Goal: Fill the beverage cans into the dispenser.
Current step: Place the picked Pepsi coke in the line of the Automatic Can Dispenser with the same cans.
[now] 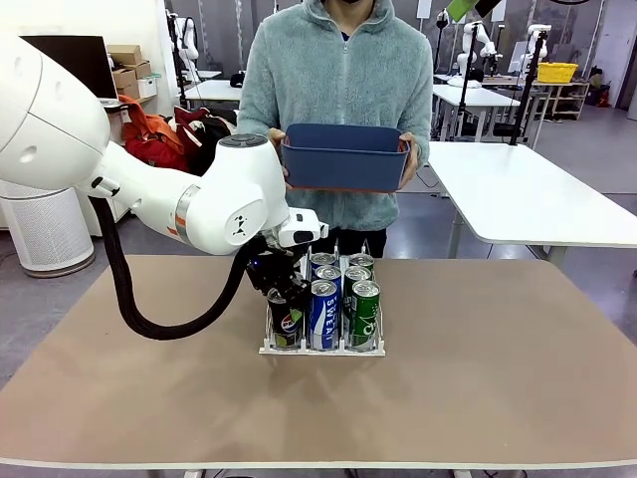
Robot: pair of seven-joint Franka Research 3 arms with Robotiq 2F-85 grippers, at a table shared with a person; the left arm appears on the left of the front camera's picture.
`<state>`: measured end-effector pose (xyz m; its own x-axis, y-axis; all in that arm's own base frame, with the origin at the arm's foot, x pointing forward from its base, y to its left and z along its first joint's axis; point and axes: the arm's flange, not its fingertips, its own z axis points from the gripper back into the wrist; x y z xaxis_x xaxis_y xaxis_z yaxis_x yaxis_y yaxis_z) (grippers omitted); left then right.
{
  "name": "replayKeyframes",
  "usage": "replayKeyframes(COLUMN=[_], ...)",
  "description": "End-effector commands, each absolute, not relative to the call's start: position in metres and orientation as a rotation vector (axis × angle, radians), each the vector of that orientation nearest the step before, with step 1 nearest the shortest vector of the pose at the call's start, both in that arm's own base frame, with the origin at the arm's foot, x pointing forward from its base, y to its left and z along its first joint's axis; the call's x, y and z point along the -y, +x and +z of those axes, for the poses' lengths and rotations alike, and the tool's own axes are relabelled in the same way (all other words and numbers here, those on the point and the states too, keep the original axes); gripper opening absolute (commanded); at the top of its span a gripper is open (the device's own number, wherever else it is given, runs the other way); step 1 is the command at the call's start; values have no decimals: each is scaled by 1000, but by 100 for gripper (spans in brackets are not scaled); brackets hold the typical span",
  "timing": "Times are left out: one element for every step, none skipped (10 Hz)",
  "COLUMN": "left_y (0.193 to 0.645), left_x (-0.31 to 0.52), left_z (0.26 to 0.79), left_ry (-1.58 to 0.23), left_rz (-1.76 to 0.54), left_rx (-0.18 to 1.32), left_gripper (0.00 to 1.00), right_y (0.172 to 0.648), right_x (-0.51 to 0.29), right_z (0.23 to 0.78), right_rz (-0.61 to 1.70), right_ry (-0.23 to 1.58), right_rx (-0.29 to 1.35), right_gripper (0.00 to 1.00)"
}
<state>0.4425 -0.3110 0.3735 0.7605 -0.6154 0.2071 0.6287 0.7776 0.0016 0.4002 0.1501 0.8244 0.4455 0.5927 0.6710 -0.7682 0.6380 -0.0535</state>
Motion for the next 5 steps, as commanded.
replayKeyframes(left_y=[443,443,441,441,439], left_x=[311,311,310,309,308], left_z=[371,371,378,383,385], left_ry=[-61,-65,-61,-59,-61], left_rz=[-661,-660,-652,-638,-637], left_rx=[162,144,160,161,161], left_gripper=[58,72,77,91,95], right_y=[399,399,399,399,399], right_x=[-149,-149,-149,-149,-149], right_z=[822,822,822,822,822], right_rz=[866,866,866,866,866], right_ry=[292,292,292,292,292], right_rx=[717,717,717,717,717], right_gripper=[99,99,99,99,99])
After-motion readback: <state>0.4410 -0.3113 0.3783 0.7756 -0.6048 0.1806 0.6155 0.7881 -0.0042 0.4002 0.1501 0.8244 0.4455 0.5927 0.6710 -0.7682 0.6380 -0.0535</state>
